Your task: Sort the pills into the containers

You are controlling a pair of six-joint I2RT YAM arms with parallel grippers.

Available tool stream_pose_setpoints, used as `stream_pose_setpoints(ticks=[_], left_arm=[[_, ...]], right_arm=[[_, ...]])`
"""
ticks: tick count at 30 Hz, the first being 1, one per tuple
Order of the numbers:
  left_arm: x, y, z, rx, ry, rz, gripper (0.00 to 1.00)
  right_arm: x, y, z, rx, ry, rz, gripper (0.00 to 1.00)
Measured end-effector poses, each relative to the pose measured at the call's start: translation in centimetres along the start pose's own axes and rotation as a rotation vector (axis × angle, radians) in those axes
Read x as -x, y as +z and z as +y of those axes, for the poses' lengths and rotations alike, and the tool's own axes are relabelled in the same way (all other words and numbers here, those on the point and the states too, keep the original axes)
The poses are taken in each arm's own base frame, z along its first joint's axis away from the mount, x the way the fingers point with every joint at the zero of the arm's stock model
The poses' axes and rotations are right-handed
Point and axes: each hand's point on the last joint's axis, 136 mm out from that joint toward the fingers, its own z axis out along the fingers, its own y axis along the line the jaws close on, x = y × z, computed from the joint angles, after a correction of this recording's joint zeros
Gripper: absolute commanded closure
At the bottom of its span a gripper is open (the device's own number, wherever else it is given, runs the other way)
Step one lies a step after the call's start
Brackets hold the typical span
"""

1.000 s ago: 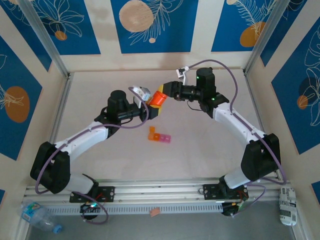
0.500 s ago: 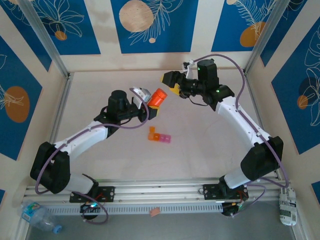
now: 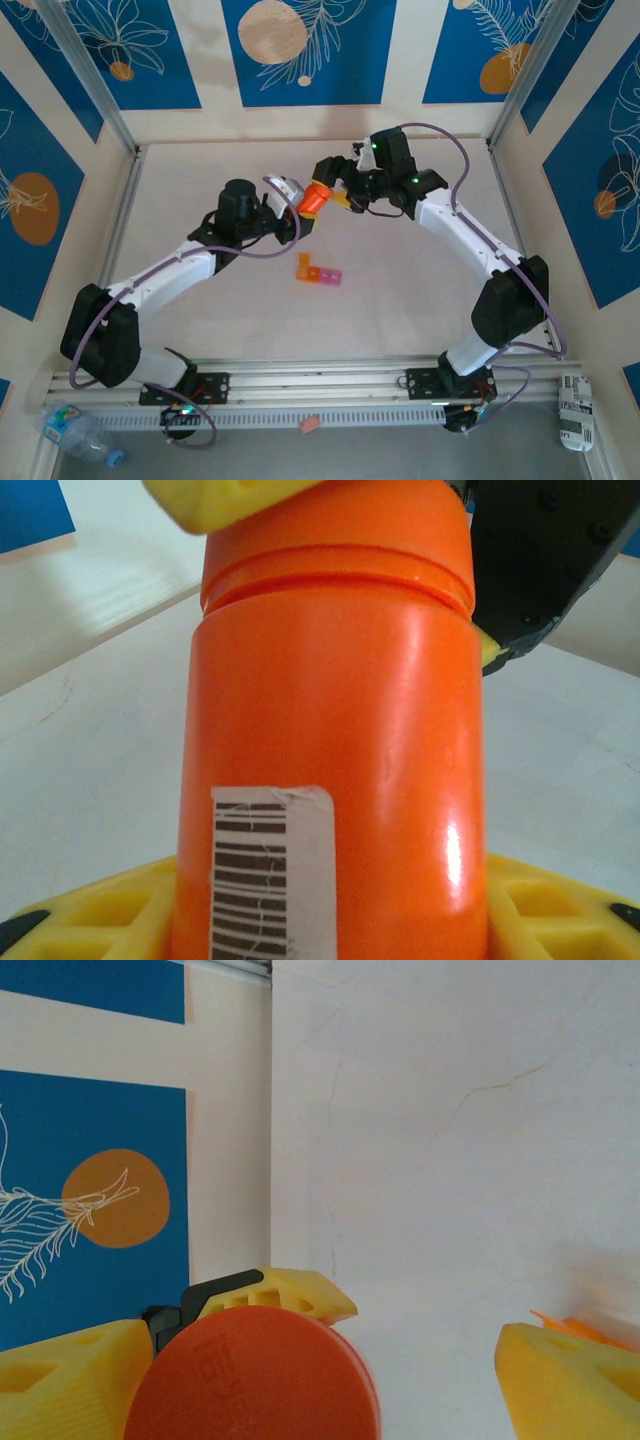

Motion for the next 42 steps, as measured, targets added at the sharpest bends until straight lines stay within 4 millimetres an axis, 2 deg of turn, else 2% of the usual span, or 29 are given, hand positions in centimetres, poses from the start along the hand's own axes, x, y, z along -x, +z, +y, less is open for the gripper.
stream_pose_setpoints(ticks=[4, 7, 9, 13, 21, 25, 31, 32, 34, 36, 40, 42], left_arm=[[0.0, 0.0, -0.1, -0.002, 0.009, 0.0, 1.0], [0.1, 0.0, -0.2, -0.003, 0.014, -0.001, 1.0], [0.0, 0.1, -0.3, -0.005, 0.014, 0.004, 1.0], [-0.2, 0.1, -0.4, -0.008, 0.01, 0.016, 1.0], [-0.1, 0.1, -0.3, -0.004, -0.001, 0.012, 1.0], [0.2, 0.1, -0.5, -0.022, -0.03, -0.001, 1.0], [1.3, -0.2, -1.7, -0.105, -0.071, -0.044, 1.0], [1.4, -0.2, -1.8, -0.114, -0.075, -0.05, 1.0], [1.8, -0.3, -2.1, -0.132, -0.085, -0.065, 1.0], [2.1, -0.3, -2.0, -0.132, -0.096, -0.075, 1.0], [2.6, -0.6, -1.1, -0.109, -0.1, -0.096, 1.0], [2.5, -0.6, -0.9, -0.102, -0.101, -0.095, 1.0]], right_arm=[[-0.2, 0.1, 0.2, 0.004, -0.002, 0.004, 0.2], [-0.4, 0.2, 0.3, 0.006, 0.003, 0.008, 0.31], [-0.5, 0.2, 0.5, 0.01, 0.002, 0.013, 0.42], [-0.6, 0.2, 0.9, 0.019, -0.016, 0.014, 0.53], [-0.4, 0.2, 1.1, 0.044, -0.075, 0.0, 0.6], [-0.3, -0.2, 1.5, 0.098, -0.166, -0.022, 0.59], [-0.7, -2.0, 2.3, 0.251, -0.342, -0.068, 0.55], [-0.7, -2.3, 2.5, 0.27, -0.363, -0.073, 0.52], [-0.7, -2.6, 2.8, 0.298, -0.39, -0.08, 0.33], [-0.7, -2.8, 2.9, 0.309, -0.4, -0.083, 0.21], [-0.3, -3.3, 2.1, 0.299, -0.365, -0.094, 0.11], [-0.1, -3.9, 2.1, 0.297, -0.351, -0.107, 0.09]])
